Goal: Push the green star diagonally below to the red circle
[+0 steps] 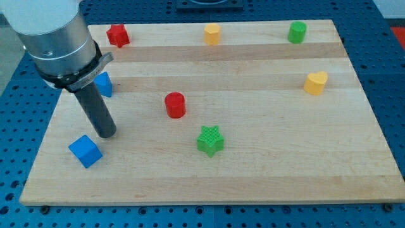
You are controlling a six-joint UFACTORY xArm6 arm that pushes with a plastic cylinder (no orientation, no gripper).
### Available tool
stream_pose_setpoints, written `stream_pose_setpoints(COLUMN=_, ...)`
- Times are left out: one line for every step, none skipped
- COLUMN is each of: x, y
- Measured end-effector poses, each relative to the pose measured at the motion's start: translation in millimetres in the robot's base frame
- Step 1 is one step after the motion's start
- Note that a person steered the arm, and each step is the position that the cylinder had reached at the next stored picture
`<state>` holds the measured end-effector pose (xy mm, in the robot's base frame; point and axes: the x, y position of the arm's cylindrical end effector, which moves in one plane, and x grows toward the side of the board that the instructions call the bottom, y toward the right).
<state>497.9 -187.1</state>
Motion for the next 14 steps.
stream_pose_setpoints(x=-12, y=5)
stream_pose_setpoints(x=-26, y=11)
stream_pose_setpoints(x=-42, y=20)
stream_pose_setpoints(x=-54, y=40)
stream_pose_setpoints(x=-60, y=68)
stream_pose_setpoints(x=-33, y=82)
stream_pose_setpoints(x=0, y=104)
stream_pose_setpoints(x=9, y=152)
stream_pose_setpoints(x=32, y=197)
stream_pose_setpoints(x=40, y=223)
stream_pose_setpoints(x=19, y=224)
stream_pose_setpoints(x=-9, y=223)
stream_pose_setpoints(x=-40, y=223)
stream_pose_setpoints(x=-66, y=207)
